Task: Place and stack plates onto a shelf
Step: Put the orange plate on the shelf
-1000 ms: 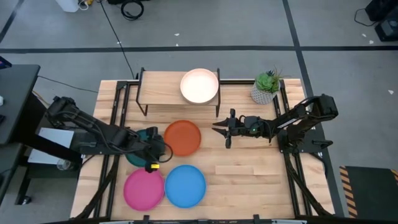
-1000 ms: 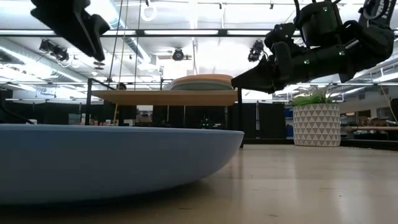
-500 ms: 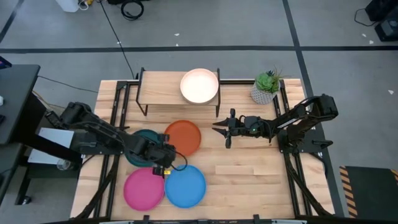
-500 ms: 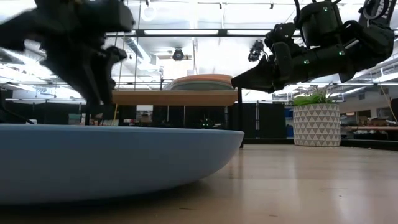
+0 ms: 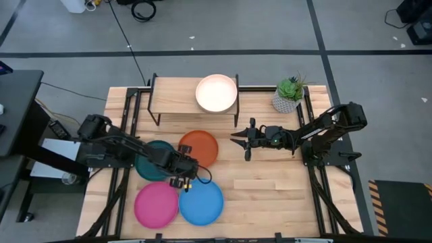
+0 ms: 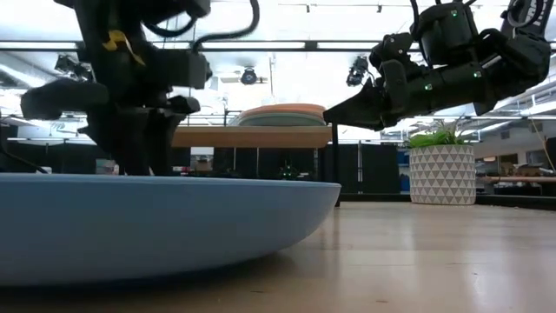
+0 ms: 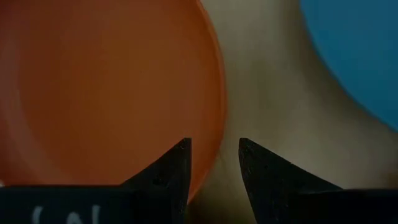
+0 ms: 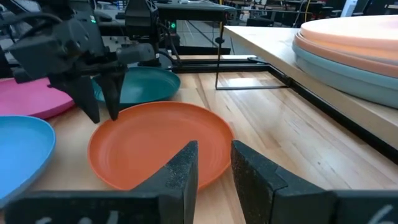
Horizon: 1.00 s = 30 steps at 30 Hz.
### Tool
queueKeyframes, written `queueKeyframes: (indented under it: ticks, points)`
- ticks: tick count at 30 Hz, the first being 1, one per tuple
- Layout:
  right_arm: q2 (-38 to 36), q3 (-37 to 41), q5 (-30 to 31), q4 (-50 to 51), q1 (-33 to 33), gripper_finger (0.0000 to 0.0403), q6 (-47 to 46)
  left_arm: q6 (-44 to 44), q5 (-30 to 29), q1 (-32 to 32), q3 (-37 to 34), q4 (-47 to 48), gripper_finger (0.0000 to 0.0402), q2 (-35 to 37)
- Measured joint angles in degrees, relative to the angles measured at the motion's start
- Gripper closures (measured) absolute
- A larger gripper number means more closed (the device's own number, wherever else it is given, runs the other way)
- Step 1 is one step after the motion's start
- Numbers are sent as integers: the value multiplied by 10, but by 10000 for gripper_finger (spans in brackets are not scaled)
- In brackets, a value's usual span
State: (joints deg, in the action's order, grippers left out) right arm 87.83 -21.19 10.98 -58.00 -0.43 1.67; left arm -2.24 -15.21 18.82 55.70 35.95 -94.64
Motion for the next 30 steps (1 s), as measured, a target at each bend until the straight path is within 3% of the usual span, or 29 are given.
queueKeyframes:
  ticks: [7, 20, 30]
  points:
    - [0, 0, -1, 2, 0, 301, 0, 12, -1, 0, 0, -1, 272, -31]
    - [0, 0, -1, 3, 0, 301, 0, 31, -10, 0, 0, -2, 382, -38]
    - [0, 0, -1, 3, 0, 301, -1, 78, -2, 4, 24, 18, 387, -35]
